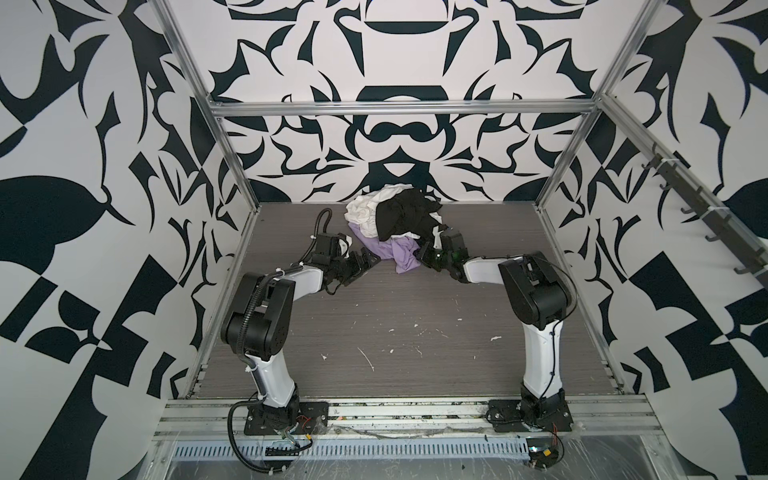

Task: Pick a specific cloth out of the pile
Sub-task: 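Close the right gripper on the lavender cloth while the left gripper approaches it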

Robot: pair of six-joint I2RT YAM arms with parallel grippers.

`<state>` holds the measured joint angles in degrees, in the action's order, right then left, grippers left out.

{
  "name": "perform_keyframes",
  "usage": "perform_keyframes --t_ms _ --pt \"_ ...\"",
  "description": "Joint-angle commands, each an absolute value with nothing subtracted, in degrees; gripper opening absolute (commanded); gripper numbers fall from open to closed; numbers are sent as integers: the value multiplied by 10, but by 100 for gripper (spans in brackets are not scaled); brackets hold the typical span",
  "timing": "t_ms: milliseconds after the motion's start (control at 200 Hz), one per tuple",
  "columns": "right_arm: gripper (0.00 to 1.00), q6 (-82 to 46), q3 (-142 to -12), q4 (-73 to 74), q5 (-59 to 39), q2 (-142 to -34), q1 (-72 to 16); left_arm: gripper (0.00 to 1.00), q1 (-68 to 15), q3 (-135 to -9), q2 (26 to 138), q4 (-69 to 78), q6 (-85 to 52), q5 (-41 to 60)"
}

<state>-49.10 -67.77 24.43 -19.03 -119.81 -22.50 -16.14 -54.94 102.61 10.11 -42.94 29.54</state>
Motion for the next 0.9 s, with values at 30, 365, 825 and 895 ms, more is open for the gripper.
perform_keyframes --t_ms 30,365,825,895 --pt "0 -476 -704 264 -192 -1146 -232 99 -163 -547 1021 110 -436 302" --pt "0 -481 -714 242 -199 -1111 -232 99 -163 -549 1010 110 -439 308" --pt "0 -453 -757 214 -210 -1085 -238 98 -179 -551 1013 132 -449 322" --pt "0 -446 -765 208 -210 -1081 -238 98 -180 -553 1015 132 -443 322"
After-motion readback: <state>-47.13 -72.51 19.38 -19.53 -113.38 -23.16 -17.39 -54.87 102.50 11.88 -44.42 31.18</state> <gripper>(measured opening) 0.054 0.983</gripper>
